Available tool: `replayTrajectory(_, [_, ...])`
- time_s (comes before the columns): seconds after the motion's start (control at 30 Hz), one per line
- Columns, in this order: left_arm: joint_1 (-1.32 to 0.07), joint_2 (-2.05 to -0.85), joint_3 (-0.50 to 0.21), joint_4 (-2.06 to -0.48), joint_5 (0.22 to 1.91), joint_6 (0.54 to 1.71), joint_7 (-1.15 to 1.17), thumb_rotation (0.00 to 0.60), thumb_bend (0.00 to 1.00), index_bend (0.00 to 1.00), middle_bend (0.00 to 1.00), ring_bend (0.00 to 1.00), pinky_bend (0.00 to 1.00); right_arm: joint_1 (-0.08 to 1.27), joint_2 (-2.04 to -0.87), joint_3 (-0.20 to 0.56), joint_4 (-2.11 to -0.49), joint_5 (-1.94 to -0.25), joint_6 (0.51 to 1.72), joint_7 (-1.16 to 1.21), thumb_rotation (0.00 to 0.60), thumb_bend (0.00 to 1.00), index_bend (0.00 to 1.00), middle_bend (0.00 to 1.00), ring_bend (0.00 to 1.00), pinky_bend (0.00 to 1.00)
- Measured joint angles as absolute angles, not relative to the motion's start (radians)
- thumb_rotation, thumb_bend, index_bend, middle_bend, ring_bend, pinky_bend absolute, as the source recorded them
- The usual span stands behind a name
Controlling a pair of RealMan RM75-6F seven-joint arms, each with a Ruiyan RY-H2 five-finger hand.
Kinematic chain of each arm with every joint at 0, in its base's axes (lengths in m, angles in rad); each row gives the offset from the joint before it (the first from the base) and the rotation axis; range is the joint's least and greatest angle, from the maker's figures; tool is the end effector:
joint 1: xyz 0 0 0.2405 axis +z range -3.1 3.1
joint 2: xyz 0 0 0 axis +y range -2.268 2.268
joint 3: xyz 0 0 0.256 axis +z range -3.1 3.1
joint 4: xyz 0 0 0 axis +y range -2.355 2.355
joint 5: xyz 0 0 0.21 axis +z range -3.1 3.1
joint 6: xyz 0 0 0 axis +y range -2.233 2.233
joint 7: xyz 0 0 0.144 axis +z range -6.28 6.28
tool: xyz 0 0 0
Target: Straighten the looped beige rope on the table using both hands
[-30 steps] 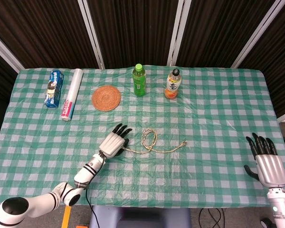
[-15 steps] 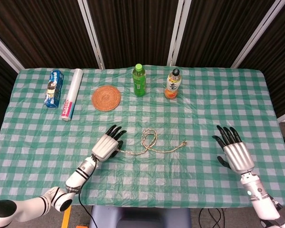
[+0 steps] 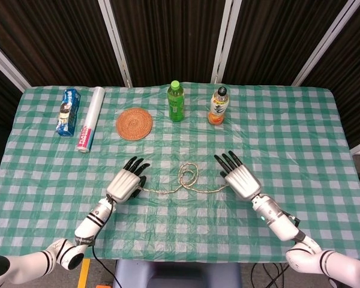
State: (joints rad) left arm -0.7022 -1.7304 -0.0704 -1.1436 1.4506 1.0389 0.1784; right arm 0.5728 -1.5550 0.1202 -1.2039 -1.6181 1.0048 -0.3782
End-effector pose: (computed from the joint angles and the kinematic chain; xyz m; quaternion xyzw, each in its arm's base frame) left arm -0.1714 0.3291 -0.0600 -0.7893 -0.2788 -0.3819 0.3917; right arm -0.2177 -0.3223 -0.0075 0.8244 -0.1556 0.2990 0.4548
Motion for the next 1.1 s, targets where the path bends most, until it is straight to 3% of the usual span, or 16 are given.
replayTrajectory(0.3, [-0.701,-1.727,-0.071,-1.13,1.453,1.037,0.165,0.6,0.44,0.64,0.13,0.0,0.06,0.611,-1.619,0.117,-1.102,-1.563,0.962,-0.385,0.6,0.41,0.6,0.0,0.0,0.0])
replayTrajectory(1.1, [-0.7,-1.711,-0.073,-1.137,1.449,1.027,0.162,0.6,0.44,0.64,0.13,0.0,0.06,0.635,-1.638,0.07,-1.07,-1.497,0.929,-0.418,0.6,0.42,0.64,0.0,0.0,0.0])
